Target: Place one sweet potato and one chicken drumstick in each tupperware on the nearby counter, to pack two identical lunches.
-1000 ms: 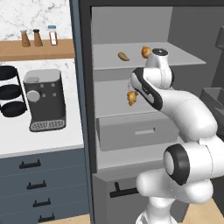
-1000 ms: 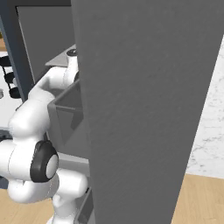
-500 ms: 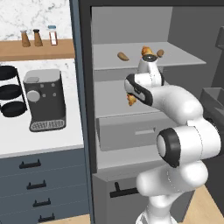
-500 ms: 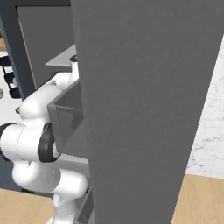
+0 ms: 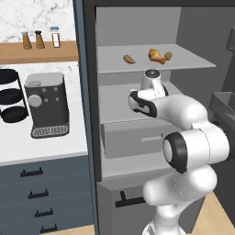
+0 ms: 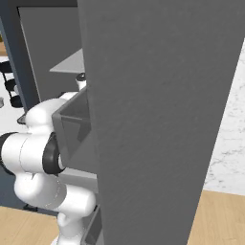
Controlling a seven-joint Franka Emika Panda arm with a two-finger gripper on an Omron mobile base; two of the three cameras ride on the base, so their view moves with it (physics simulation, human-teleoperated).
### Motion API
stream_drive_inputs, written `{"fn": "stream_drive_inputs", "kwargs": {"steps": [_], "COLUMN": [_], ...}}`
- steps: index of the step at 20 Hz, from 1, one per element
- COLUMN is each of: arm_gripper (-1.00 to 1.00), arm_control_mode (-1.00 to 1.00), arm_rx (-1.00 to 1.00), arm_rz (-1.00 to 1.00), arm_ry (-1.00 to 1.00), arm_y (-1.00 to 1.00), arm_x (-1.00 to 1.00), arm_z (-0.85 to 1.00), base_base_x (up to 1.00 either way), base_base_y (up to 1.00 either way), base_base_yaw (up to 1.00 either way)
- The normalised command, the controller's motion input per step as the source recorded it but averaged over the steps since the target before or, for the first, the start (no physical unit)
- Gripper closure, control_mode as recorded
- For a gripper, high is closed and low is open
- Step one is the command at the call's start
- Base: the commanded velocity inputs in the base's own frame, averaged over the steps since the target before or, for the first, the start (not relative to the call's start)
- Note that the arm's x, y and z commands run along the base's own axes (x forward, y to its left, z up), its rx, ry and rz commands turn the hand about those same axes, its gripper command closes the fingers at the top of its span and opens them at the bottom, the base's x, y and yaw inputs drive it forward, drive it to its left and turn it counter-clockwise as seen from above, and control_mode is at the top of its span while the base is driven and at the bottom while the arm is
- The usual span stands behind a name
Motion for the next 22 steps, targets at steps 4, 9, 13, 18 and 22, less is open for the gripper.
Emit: {"fn": "stream_drive_inputs", "kwargs": {"steps": [4, 9, 13, 18, 22], "arm_gripper": [-1.0, -1.0, -1.0, -1.0, -1.0], "arm_control_mode": [-1.0, -1.0, -1.0, -1.0, -1.0], "arm_rx": [0.04, 0.0, -0.07, -0.1, -0.01], "arm_rz": [0.0, 0.01, 0.03, 0.08, 0.01], "arm_ry": [-0.12, -0.07, 0.12, 0.03, 0.0], "arm_y": [-0.03, 0.0, 0.0, 0.0, 0.0], "arm_x": [0.57, 0.45, 0.44, 0.23, 0.0], "arm_z": [-0.02, -0.06, -0.03, -0.08, -0.09], "base_base_x": [0.0, 0.0, 0.0, 0.0, 0.0], "base_base_y": [0.0, 0.0, 0.0, 0.0, 0.0], "base_base_yaw": [0.0, 0.0, 0.0, 0.0, 0.0]}}
